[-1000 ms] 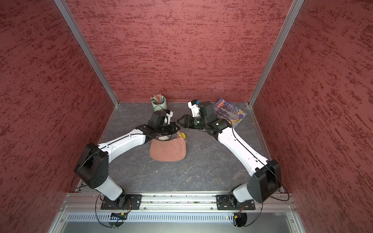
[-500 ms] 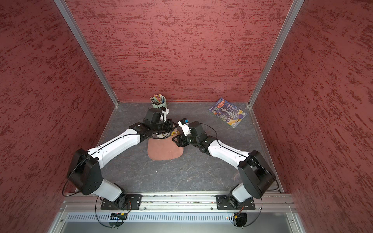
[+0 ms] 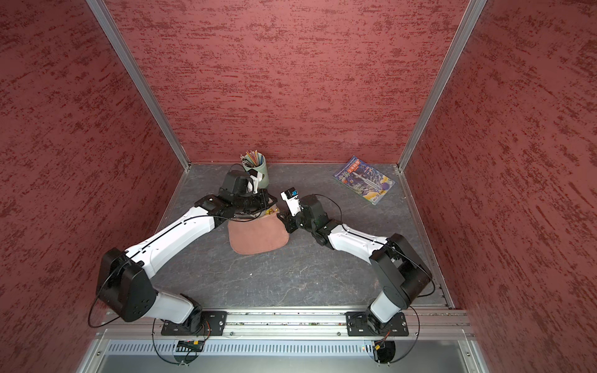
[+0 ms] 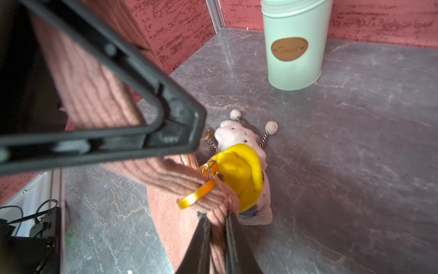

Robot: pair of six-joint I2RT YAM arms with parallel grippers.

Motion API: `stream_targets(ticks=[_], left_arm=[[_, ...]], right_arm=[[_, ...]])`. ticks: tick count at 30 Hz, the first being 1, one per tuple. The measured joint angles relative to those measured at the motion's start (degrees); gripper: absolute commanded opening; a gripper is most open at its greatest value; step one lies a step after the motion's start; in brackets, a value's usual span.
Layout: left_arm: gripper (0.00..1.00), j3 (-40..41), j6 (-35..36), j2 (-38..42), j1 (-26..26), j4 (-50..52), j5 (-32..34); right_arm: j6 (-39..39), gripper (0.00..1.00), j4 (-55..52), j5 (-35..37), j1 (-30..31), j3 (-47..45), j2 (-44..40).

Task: Remove the decoration from the bag
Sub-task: Pick up the bag from the center of the board.

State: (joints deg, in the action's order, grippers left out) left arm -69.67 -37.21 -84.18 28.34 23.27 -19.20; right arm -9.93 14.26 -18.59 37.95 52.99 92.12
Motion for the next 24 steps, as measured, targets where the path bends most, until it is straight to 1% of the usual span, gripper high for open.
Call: stream_targets(ticks=[2, 4, 8, 11, 14, 17, 19, 24], left_arm=[[0.15, -0.8, 0.7, 0.0, -0.5, 1.3, -1.1], [0.24, -1.6, 1.9, 0.2, -1.1, 3.0, -2.7], [0.42, -2.9, 5.5, 1.7, -3.5, 7.1, -7.5], [0.52, -3.5, 8.8, 3.6, -6.7, 10.9, -11.8], [0.56, -6.5, 13.4, 5.0, -9.0, 16.7, -15.5], [0.62, -10.4, 19.3, 6.4, -9.6, 22.6, -18.7], [0.65, -11.4, 22.7, 7.8, -9.8, 25.7, -19.8], [0.68, -11.8, 29.6, 10.1, -9.9, 32.3, -20.8]], right_arm=[[1.2, 0.05, -0.7, -0.7, 0.0, 0.4, -0.1], [2.6, 0.0, -1.8, -1.5, 0.0, 1.0, -0.3], [6.0, 0.0, -7.4, -4.4, 0.0, 3.2, -1.8], [9.6, 0.0, -14.4, -6.7, 0.0, 7.0, -3.1], [13.3, 0.0, -22.1, -8.1, 0.0, 10.8, -4.4], [16.4, 0.0, -28.7, -8.5, 0.0, 13.0, -6.3], [18.0, 0.0, -32.4, -8.9, 0.0, 14.4, -7.0], [21.4, 0.0, -39.6, -9.4, 0.0, 18.1, -7.1]])
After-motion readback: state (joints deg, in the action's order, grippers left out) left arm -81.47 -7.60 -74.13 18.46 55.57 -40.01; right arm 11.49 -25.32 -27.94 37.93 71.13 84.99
